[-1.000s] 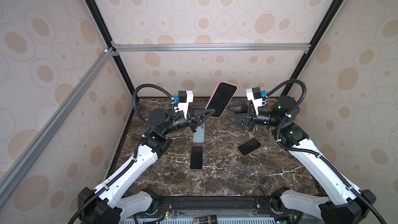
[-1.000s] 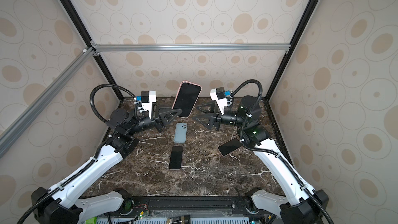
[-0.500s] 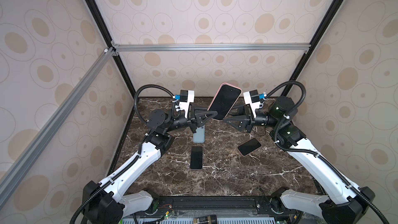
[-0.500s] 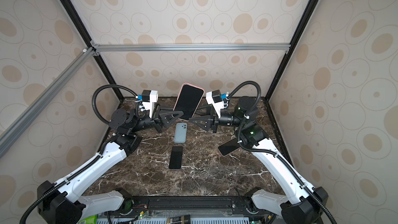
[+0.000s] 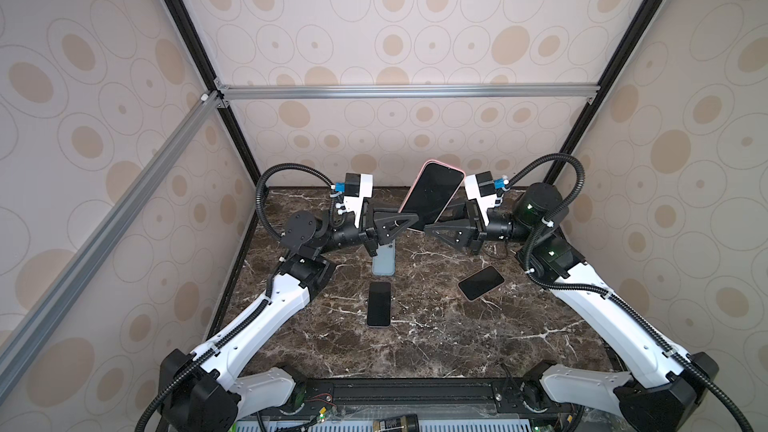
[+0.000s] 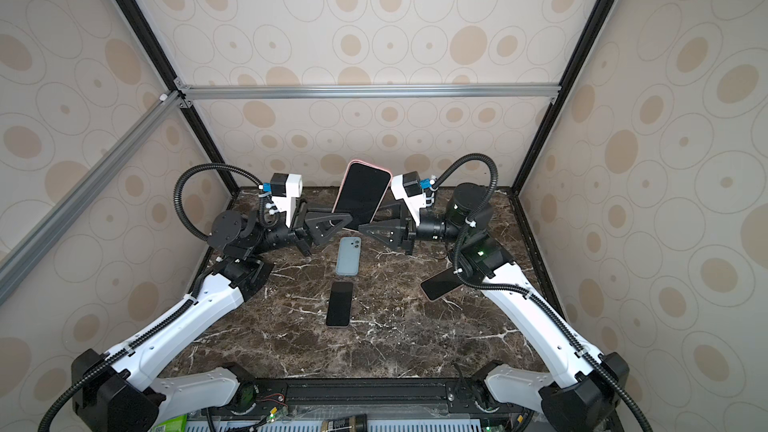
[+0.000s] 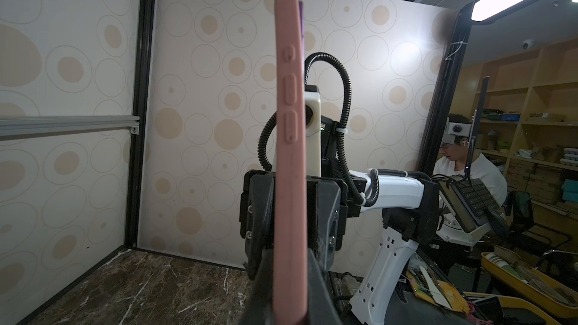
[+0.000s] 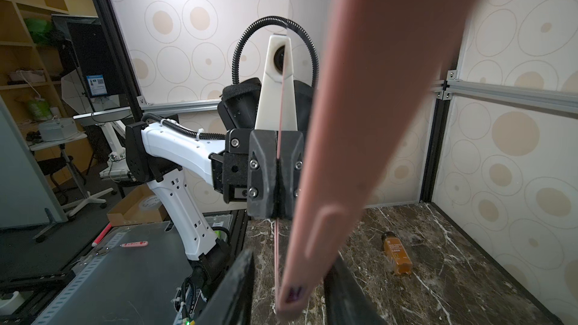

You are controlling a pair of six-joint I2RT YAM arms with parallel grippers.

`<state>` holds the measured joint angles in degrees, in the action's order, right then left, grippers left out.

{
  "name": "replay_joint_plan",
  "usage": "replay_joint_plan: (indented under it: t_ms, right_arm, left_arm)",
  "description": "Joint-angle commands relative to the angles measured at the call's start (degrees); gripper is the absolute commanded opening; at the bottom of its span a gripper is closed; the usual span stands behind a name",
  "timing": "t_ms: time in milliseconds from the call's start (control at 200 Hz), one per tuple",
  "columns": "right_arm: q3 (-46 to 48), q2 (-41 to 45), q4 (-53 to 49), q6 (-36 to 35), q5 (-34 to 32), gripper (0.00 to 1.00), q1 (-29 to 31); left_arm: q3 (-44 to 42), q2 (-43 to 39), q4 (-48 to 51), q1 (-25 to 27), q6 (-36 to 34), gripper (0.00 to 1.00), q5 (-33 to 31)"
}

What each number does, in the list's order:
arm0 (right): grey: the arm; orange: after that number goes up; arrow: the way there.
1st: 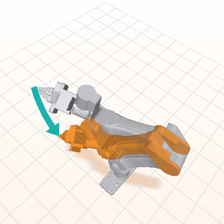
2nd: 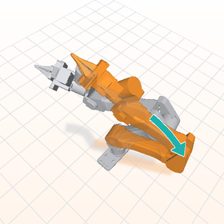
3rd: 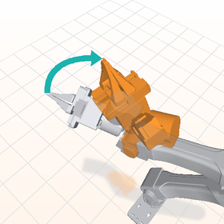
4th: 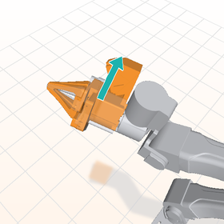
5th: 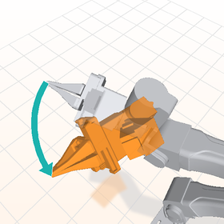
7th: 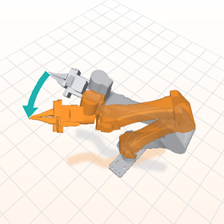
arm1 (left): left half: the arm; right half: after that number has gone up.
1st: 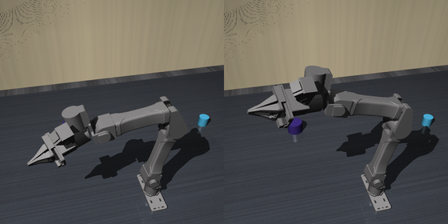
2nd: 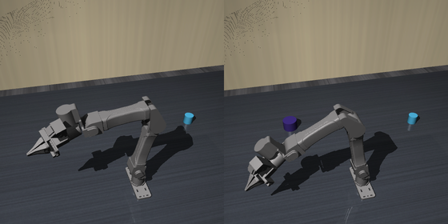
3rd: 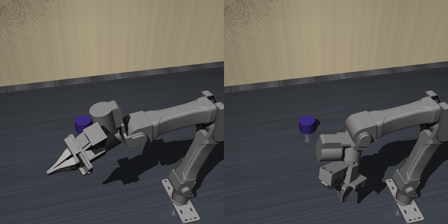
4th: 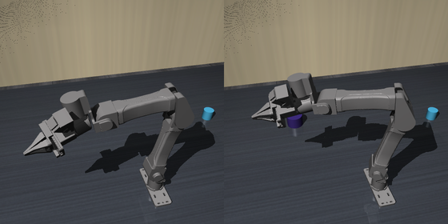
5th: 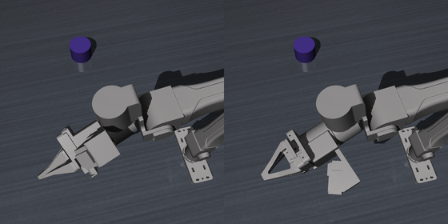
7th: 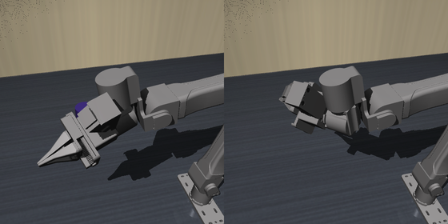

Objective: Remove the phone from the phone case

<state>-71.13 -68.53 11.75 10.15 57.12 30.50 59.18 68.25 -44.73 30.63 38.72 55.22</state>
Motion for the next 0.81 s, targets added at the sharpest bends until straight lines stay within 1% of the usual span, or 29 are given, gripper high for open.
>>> replay_joint_plan:
  t_ms: [0, 185, 340, 555, 800]
  right_arm:
    - [-1.29, -0.49, 3.08, 0.92, -0.56, 0.38, 1.12]
    - [-1.38, -1.05, 5.48, 2.32, -0.87, 0.35, 1.85]
    - [-1.73, -1.09, 5.79, 2.87, -0.88, 0.3, 2.11]
    - [-0.93, -1.24, 9.86, 6.05, -1.22, 0.29, 2.57]
    - [-0.91, -1.71, 9.17, 5.63, -1.14, 0.23, 3.09]
  left_arm:
    - [1.52, -0.28, -6.69, -0.13, 2.49, 0.0, 0.72]
    - [1.29, -0.13, -7.25, -0.13, 2.85, 0.0, 0.73]
    - [1.04, -0.11, -7.04, -0.13, 2.77, 0.0, 0.72]
    - [0.76, -0.22, -7.18, -0.06, 2.79, 0.0, 0.4]
    - [0.57, -0.31, -7.36, -0.09, 2.93, 0.0, 0.08]
